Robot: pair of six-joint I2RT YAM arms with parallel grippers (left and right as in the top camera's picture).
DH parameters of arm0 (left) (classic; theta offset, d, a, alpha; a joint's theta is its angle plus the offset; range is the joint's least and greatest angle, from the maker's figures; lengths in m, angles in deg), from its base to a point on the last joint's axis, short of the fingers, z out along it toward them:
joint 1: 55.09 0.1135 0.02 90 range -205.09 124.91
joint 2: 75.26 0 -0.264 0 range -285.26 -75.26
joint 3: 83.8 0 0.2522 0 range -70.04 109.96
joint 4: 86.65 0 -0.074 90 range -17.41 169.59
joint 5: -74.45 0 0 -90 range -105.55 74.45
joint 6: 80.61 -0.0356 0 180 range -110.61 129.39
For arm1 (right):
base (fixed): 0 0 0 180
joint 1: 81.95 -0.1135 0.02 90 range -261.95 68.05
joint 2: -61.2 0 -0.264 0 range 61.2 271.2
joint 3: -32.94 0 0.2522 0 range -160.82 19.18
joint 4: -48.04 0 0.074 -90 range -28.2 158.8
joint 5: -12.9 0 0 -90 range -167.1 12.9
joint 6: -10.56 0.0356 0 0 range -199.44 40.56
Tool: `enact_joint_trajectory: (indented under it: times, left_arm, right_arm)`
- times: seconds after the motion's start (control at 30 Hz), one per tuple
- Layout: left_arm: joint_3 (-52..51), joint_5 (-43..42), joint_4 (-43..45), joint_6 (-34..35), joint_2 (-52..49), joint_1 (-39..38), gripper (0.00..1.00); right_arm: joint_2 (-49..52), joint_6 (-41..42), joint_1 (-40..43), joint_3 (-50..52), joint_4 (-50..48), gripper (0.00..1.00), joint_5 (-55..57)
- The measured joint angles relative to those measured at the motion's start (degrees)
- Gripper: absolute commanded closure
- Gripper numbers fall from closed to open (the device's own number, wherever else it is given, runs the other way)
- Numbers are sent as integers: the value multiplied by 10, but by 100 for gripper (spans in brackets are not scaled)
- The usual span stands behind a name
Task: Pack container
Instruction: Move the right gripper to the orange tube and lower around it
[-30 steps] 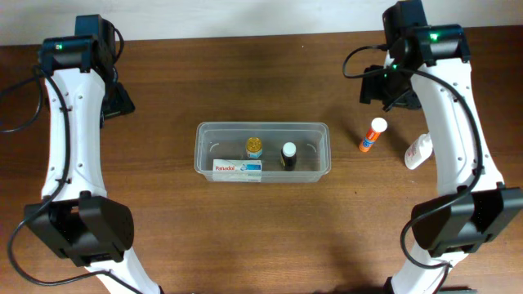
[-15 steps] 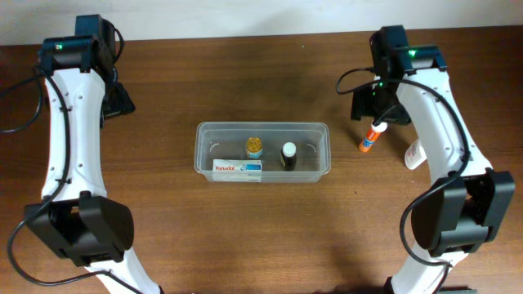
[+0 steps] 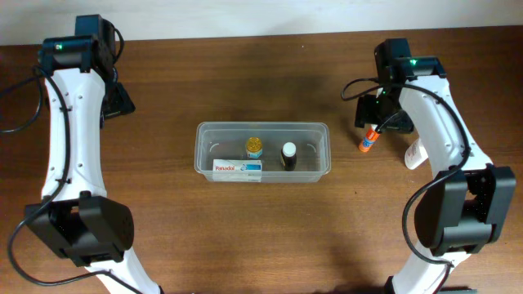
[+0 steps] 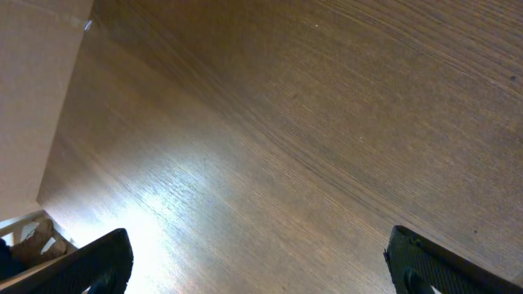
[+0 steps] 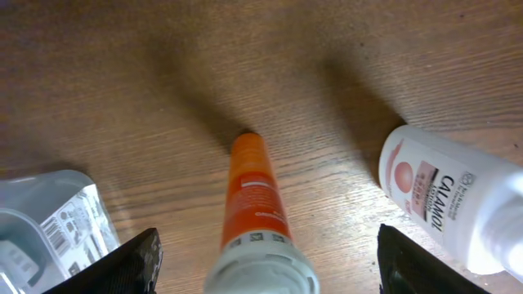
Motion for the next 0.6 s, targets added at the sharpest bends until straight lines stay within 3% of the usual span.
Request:
enact_joint_trajectory:
  times: [0.6]
  left_arm:
    - [0,0,0,0,0,0,1]
  right_arm:
    - [0,-2,0,34,-28,40,-21]
